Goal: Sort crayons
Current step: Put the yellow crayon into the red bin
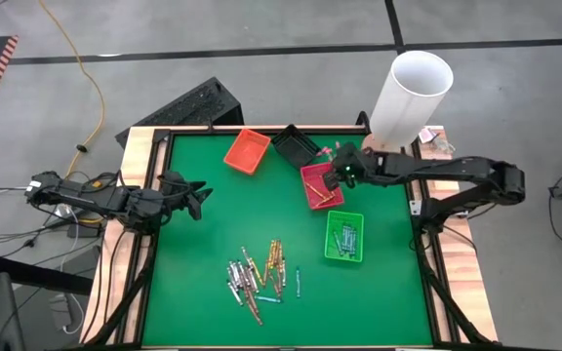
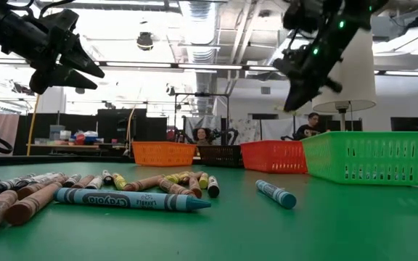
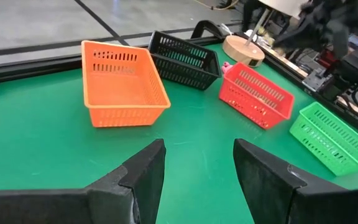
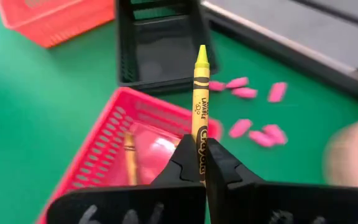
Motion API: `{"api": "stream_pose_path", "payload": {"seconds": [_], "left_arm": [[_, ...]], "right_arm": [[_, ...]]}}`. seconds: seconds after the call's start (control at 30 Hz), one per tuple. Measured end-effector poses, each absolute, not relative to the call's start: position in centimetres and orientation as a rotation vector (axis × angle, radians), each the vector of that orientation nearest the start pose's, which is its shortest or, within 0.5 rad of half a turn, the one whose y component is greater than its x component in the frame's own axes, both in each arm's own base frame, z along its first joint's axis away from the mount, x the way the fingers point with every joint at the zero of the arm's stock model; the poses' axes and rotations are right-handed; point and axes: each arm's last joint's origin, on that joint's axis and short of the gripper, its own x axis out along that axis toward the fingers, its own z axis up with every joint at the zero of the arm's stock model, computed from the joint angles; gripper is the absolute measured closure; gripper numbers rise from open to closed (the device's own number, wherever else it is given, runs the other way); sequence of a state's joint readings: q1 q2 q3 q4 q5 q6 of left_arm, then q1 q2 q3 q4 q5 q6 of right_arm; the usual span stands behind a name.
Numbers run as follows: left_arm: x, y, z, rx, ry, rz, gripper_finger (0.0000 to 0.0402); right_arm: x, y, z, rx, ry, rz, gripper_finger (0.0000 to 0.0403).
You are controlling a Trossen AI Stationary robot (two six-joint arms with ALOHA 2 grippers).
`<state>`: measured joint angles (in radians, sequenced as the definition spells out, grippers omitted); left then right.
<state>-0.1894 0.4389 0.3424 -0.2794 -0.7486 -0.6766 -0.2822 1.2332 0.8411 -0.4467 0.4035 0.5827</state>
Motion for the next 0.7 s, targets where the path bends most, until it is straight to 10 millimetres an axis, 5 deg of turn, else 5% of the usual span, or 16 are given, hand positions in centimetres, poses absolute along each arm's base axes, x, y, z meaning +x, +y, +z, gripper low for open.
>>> {"api": "stream_pose_path", "payload": {"seconds": [0.33,0.7], "left_arm": [[11.5,-0.2,21.9,-0.523,0.125,0.644,0.0221],[11.5,-0.2,21.9,-0.533,0.122,0.644,0.0221]], "right_arm": [[25.4,-8.2,19.2,0.573,0.726,-0.865,0.0396],[26.6,-7.6,17.3,0.586,0.795,-0.797,0.0396]]}}
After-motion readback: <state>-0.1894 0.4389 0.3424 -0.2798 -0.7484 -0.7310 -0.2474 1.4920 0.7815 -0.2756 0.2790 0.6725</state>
